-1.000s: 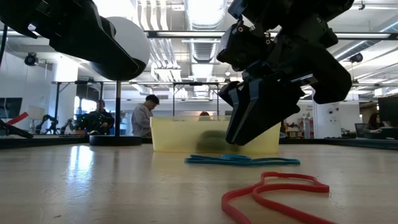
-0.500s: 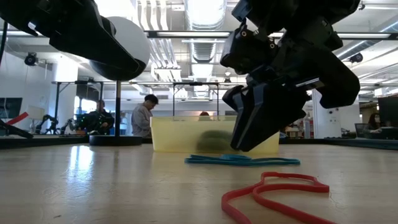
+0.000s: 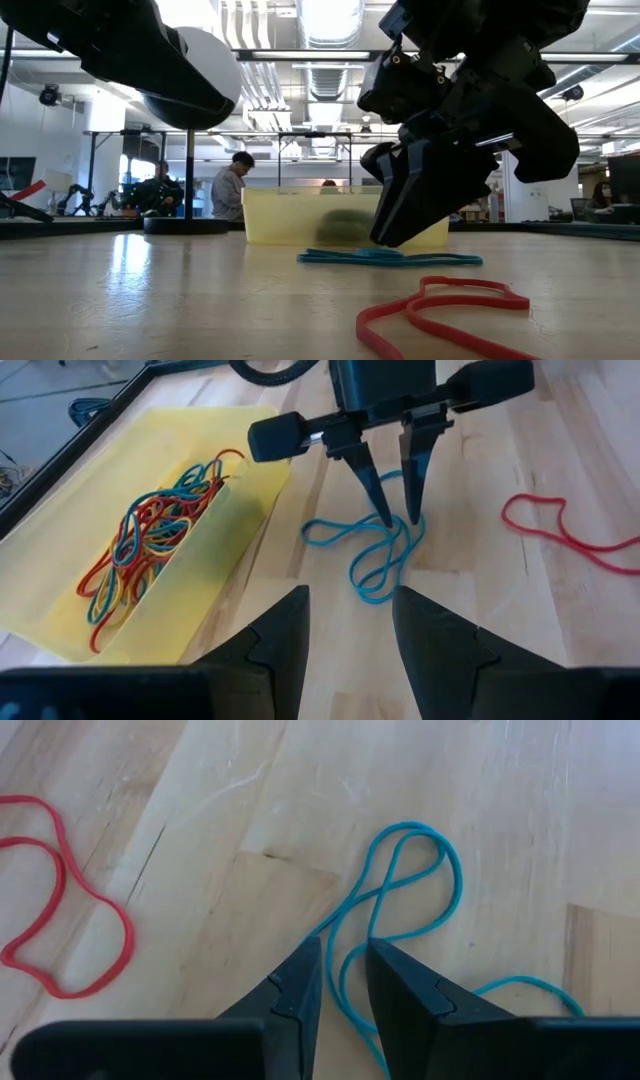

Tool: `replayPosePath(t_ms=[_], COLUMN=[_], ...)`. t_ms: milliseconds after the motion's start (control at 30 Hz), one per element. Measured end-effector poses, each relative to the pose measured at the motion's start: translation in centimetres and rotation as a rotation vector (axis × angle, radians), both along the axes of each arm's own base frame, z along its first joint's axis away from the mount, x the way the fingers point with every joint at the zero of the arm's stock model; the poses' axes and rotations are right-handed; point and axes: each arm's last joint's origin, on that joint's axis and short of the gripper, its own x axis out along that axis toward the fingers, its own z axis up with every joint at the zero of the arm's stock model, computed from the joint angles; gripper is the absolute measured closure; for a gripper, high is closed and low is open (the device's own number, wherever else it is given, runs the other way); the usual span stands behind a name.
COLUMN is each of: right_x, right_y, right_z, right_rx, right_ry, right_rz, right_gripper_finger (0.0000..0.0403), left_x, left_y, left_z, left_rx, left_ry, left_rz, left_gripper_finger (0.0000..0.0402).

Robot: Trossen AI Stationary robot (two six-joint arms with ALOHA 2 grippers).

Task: Pick and place rubber bands into bin
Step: Put the blue rubber band into the yellow bin

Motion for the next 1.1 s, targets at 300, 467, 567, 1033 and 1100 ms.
replayPosePath(t_ms=[300,467,567,1033,1100], right_x=[0.1,0.3,0.7,0.7,0.6], right_y=[0.0,0.0,0.1,0.1,0.0], right_z=[0.0,-1.2,-2.3,-1.2,-0.8], right_rx=[-0.011,-0.018,-0.01,-0.074,-0.092], right_ry=[-0.042,-0.025,-0.027,-0.04,-0.047], right_rz=[-0.01,-0.011,-0.013,0.056,0.058], right_gripper_finger=[0.033,0.033,0.033,0.0383,0.0391], left_x=[0.0,0.0,0.0,0.0,0.0], left_y=[0.0,0.0,0.0,0.0,0.0], left_z=[0.1,0.1,0.0,0.0,0.0], left_rx=[-0.001,-0.001,-0.001,0.002,0.002], left_ry=[-0.003,-0.004,-0.004,-0.002,-0.001], left_rz=[0.0,-0.001,-0.002,-0.002,-0.002], left_gripper_finger=[0.0272,0.0272,0.0272,0.0272,0.0272])
